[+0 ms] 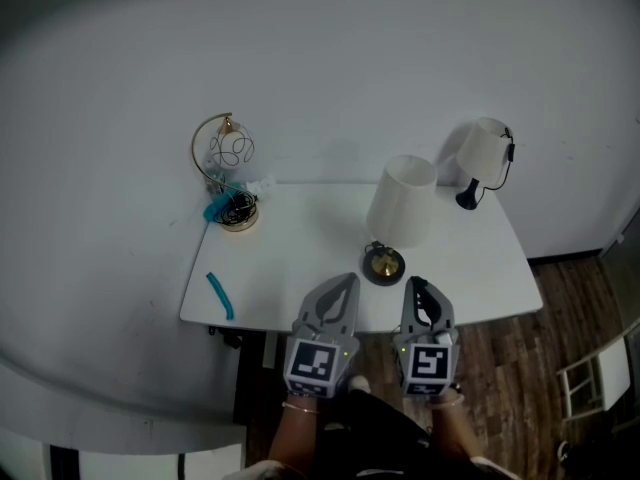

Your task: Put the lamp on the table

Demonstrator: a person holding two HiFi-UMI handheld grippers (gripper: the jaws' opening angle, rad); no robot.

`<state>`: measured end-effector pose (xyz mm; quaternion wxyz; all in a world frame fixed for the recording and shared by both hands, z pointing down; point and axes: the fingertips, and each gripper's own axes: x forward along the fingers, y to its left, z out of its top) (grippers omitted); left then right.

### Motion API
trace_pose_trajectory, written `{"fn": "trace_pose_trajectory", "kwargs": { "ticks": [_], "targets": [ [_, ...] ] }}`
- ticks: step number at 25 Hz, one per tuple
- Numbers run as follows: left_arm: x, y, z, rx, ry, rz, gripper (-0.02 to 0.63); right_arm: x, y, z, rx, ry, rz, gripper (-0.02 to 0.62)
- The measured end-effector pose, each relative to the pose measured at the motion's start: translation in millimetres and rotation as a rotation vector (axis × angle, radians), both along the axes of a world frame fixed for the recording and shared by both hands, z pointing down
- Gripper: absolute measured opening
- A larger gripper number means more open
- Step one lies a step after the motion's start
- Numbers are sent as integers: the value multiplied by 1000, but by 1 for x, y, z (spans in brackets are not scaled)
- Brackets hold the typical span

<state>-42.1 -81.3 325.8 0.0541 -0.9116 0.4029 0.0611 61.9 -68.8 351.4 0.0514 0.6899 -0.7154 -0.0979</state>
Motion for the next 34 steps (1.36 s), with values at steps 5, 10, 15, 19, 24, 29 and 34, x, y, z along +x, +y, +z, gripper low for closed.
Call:
{"fn": "trace_pose_trajectory", "kwargs": {
  "ticks": [5, 10, 15, 19, 24, 29, 34],
  "targets": [
    [-1, -1, 0, -2, 0, 0, -2, 6, 2, -2, 18, -21, 14, -2],
    [-1, -2, -1, -1, -1, -1, -2, 17, 4, -8, 55, -53, 49, -3],
    [-2, -5, -1, -7, 3, -5, -2, 24, 3, -12, 57, -70, 70, -3],
    [-5, -7, 1, -20, 8, -7, -2, 28, 1, -13, 67, -76, 79, -3],
    [-7, -9, 4, -34, 3, -14, -2, 32, -1, -15, 63, -85, 90, -3],
    [-6, -13, 10, -51, -9, -21, -2, 32, -3, -15, 59, -69, 81, -3],
    [-5, -17, 14, -60, -14, -31, -2, 36, -4, -21, 72, -72, 85, -5]
  ]
}}
